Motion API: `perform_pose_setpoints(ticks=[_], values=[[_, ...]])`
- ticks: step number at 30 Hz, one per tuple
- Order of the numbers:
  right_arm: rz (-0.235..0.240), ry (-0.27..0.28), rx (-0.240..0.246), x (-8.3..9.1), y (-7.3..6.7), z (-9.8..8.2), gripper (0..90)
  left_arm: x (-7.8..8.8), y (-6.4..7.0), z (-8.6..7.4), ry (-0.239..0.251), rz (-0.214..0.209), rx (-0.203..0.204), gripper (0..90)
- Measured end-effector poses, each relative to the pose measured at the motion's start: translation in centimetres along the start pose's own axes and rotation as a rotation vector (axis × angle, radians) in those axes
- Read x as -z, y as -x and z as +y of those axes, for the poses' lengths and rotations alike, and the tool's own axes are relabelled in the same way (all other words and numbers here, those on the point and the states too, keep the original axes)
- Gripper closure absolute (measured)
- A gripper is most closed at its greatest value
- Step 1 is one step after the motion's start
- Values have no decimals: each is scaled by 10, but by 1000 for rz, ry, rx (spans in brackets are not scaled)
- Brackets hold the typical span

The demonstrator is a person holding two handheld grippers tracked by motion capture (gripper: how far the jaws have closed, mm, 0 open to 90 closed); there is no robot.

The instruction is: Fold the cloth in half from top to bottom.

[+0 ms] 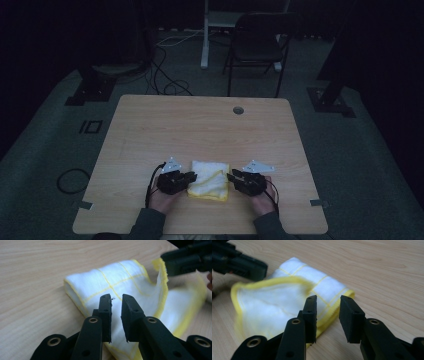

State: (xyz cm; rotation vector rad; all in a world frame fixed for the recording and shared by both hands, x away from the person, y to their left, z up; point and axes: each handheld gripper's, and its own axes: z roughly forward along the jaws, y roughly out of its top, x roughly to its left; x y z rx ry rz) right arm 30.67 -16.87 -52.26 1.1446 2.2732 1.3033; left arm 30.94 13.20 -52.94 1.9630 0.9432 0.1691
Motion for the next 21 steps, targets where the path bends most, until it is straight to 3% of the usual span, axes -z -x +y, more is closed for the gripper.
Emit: perform_pose_setpoints(ticks=[13, 18, 21], values=[[-40, 6, -43, 4, 19, -6, 644, 3, 7, -10, -23, 13, -38, 761], [-106, -24, -40, 0, 31, -10, 606, 4, 4, -9, -11, 29, -35, 737], [-121, -38, -54, -4, 36, -11, 598, 5, 2, -8, -5, 39, -32, 729]])
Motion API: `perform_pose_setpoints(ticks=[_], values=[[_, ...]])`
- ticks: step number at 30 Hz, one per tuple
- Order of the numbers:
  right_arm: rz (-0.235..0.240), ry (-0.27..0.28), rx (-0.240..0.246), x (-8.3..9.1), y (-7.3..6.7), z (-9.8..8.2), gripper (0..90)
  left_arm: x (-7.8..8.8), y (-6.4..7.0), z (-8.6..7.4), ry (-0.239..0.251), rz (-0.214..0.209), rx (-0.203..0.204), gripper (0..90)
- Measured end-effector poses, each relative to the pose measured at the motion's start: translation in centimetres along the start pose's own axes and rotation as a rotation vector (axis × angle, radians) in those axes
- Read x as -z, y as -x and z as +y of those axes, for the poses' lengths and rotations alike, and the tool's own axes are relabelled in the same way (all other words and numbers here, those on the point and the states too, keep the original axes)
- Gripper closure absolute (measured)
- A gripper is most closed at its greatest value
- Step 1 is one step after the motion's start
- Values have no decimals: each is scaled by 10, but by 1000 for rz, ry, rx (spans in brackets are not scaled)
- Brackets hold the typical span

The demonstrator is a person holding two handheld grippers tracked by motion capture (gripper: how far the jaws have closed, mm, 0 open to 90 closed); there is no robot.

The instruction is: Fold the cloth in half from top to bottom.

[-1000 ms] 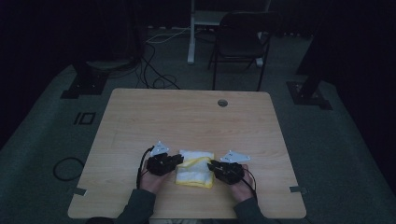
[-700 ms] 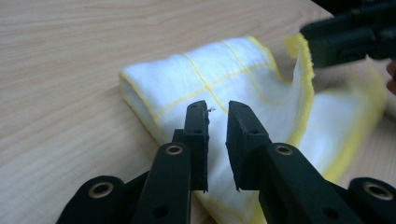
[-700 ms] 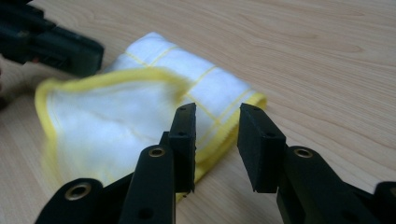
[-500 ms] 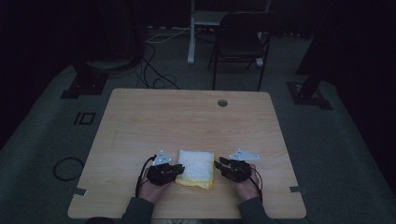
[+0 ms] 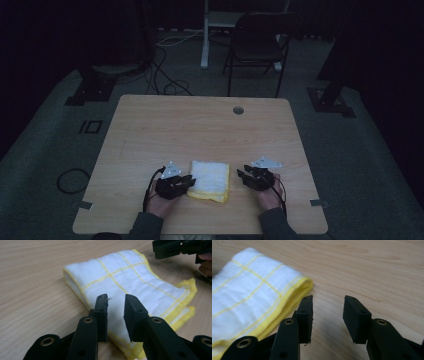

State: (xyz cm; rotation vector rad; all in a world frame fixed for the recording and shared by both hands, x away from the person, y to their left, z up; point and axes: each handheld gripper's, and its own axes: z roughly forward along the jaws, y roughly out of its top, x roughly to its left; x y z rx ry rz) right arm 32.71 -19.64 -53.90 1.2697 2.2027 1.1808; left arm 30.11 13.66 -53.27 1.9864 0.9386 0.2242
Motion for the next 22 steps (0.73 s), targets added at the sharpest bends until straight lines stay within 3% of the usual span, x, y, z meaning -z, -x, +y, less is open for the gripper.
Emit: perform_pose_setpoints(ticks=[7, 9, 14, 22], values=[[-46, -32, 47, -7, 0, -1, 582, 0, -10, 2, 3, 24, 9, 688], [-50, -38, 55, -8, -1, -1, 573, 2, -18, 4, 8, 57, 10, 662], [-59, -45, 51, -9, 2, -2, 566, 5, -28, 5, 17, 83, 40, 608], [-57, -47, 42, -11, 3, -2, 561, 7, -42, 5, 7, 164, 45, 546]])
